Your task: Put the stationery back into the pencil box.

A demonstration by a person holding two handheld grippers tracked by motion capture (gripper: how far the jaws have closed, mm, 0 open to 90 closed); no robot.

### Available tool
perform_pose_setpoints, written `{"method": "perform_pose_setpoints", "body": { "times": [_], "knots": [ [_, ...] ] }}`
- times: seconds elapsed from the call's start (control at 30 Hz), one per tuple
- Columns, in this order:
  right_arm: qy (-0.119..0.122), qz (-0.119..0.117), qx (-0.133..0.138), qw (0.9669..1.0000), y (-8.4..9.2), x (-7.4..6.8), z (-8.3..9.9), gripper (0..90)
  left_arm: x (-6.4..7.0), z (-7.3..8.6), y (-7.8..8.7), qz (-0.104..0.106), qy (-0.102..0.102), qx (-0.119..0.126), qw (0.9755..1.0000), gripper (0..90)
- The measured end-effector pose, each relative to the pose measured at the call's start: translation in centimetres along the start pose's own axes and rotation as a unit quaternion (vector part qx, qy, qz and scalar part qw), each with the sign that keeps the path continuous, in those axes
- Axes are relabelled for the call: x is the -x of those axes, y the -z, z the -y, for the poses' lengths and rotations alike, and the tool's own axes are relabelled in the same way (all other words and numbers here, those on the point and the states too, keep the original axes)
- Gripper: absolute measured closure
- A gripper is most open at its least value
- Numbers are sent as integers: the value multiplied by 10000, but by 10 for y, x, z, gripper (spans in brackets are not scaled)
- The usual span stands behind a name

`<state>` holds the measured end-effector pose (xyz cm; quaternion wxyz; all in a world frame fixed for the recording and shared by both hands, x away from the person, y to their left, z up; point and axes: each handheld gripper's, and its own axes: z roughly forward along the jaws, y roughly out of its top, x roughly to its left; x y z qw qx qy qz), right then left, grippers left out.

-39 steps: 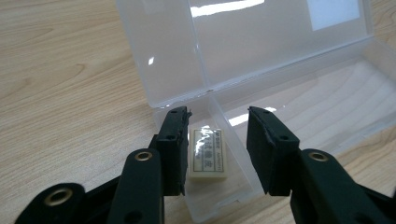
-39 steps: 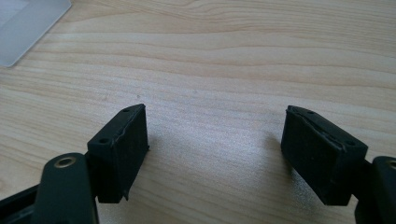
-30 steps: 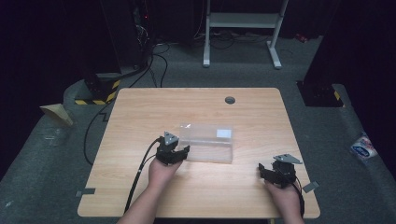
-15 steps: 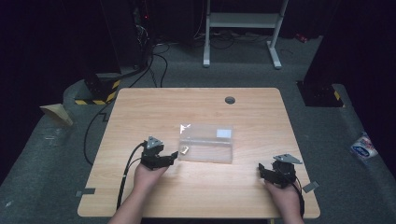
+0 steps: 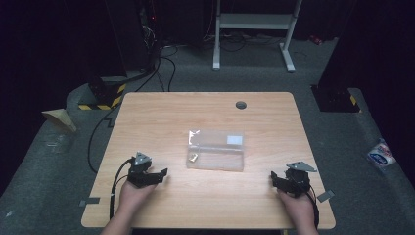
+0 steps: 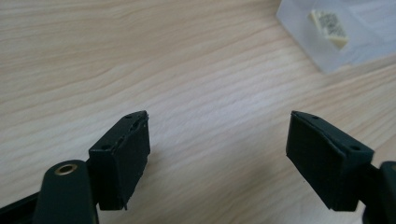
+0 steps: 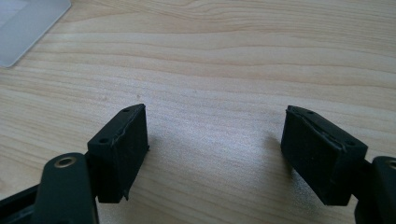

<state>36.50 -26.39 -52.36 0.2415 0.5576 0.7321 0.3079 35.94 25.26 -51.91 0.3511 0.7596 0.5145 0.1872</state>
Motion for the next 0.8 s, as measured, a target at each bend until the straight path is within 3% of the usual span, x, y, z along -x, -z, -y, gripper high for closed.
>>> {"method": "perform_pose_setpoints", "body": {
  "times": [0.1, 0.23, 0.3, 0.47, 0.8],
  "knots": [
    [1, 0, 1, 10000, 0, 0, 0, 227, -7, 10, 6, -130, -98, -142, 9998, 199],
    [0, -1, 0, 10000, 0, 0, 0, 227, -10, 19, 14, -234, -174, -151, 9995, 174],
    [1, 0, 1, 10000, 0, 0, 0, 227, -14, 27, 20, -303, -319, -150, 9989, 142],
    [-2, 0, 0, 10000, 0, 0, 0, 227, -12, 35, 23, -428, -219, 73, 9988, 141],
    [-1, -1, -1, 10000, 0, 0, 0, 227, -10, 35, 23, -512, -86, 47, 9986, 144]
  ]
}}
